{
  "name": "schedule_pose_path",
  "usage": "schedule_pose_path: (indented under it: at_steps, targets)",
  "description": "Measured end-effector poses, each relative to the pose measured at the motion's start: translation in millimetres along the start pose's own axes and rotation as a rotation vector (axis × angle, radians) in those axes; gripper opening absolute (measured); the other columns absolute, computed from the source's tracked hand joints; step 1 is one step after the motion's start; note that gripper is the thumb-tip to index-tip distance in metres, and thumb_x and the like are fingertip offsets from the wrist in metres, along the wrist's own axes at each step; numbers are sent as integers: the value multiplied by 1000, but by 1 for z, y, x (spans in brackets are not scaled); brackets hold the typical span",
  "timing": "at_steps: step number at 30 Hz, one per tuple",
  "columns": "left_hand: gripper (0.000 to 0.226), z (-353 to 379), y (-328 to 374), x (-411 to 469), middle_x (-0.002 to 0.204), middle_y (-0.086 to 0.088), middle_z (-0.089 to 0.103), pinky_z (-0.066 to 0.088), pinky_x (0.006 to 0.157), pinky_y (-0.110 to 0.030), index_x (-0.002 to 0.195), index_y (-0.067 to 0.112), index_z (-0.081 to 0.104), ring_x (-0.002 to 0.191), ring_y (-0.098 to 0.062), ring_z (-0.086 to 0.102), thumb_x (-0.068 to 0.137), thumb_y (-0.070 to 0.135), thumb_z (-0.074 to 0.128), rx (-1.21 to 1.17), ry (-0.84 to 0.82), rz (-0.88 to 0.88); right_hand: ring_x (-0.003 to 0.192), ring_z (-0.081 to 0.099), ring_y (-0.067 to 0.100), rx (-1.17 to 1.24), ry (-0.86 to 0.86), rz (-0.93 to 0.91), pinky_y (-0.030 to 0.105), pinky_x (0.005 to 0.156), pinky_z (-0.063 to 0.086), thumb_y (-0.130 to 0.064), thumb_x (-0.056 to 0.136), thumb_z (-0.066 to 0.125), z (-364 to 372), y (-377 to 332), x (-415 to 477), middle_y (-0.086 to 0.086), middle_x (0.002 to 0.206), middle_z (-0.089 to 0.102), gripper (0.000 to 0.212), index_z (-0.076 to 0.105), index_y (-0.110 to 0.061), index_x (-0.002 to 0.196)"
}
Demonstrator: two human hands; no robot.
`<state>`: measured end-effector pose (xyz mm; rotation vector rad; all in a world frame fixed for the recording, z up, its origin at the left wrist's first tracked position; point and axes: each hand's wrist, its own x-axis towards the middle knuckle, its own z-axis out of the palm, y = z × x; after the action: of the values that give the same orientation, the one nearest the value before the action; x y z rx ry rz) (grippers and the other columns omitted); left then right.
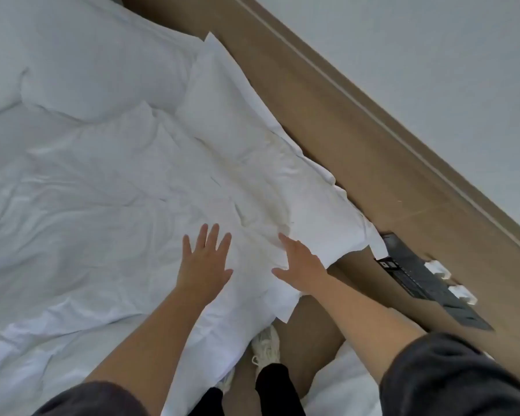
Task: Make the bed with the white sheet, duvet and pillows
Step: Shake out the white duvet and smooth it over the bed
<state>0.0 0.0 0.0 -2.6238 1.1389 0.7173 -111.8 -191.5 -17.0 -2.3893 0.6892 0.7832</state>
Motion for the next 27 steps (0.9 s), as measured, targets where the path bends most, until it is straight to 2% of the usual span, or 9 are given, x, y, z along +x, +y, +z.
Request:
schedule_pose_path:
  at_steps: [6, 9, 11, 14, 17, 20, 22, 24, 27]
  targets:
    - [89, 16, 34, 63, 159, -7, -23, 6, 119, -50, 150, 19, -22, 148, -27, -14, 97, 17, 48, 58, 35, 102, 107, 56, 26, -136, -42, -85, 39, 94, 43, -26, 89, 61, 11, 28, 42, 0, 123, 59, 61, 30, -27, 141]
    - [93, 19, 44, 82, 156, -8, -32, 5, 119, -51, 151, 20, -22, 147, -28, -20, 92, 3, 47, 130, 22, 110, 96, 56, 27, -203, -97, -92, 33, 85, 34, -18, 94, 45, 10, 30, 53, 0, 89, 54, 5, 50, -19, 96]
    - [88, 15, 45, 89, 155, -9, -33, 4, 119, -53, 153, 23, -11, 146, -29, -22, 92, 4, 50, 212, 10, 152, 90, 50, 23, -251, -98, -224, 33, 82, 31, -22, 94, 45, 6, 25, 53, -3, 82, 47, 15, 48, -19, 80]
    - [49, 8, 39, 90, 162, -6, 7, -1, 118, -55, 142, 22, 36, 149, -25, -8, 96, 13, 48, 343, -32, 282, 106, 47, 20, -234, -95, -432, 36, 95, 35, -28, 91, 49, 4, 19, 48, 2, 109, 54, 25, 60, -13, 107]
    - [28, 0, 19, 76, 118, 2, 61, -7, 120, -47, 124, 20, 47, 127, -19, 49, 96, 23, 44, 288, -76, 263, 110, 52, 23, -151, -182, -433, 41, 109, 27, -28, 94, 48, -4, 16, 41, 4, 114, 59, 29, 55, -13, 118]
    - [35, -8, -3, 50, 107, 2, 66, 13, 119, -35, 126, 17, 44, 105, -18, 61, 95, 33, 43, 227, -100, 216, 114, 52, 20, -128, -229, -380, 47, 119, 11, -30, 95, 50, -8, 15, 39, 0, 112, 60, 37, 46, -20, 130]
    - [34, -14, -16, 31, 108, 2, 66, 40, 96, -31, 124, 18, 45, 101, -21, 63, 96, 36, 40, 163, -97, 154, 122, 47, 20, -211, -246, -390, 49, 119, 6, -29, 92, 56, -8, 10, 40, -1, 118, 59, 52, 38, -26, 140]
    - [31, -17, -28, 13, 103, 2, 67, 43, 73, -32, 118, 20, 46, 94, -22, 65, 96, 39, 37, 122, -75, 124, 126, 43, 22, -280, -247, -431, 48, 116, 12, -25, 90, 57, -5, -4, 41, -1, 130, 57, 63, 32, -34, 147]
    - [31, -16, -43, -12, 94, 3, 68, 36, 63, -30, 113, 23, 48, 85, -21, 65, 93, 41, 34, 97, -21, 132, 119, 47, 26, -466, -134, -552, 45, 103, 27, -25, 89, 58, 3, -30, 43, 3, 127, 55, 56, 41, -33, 141]
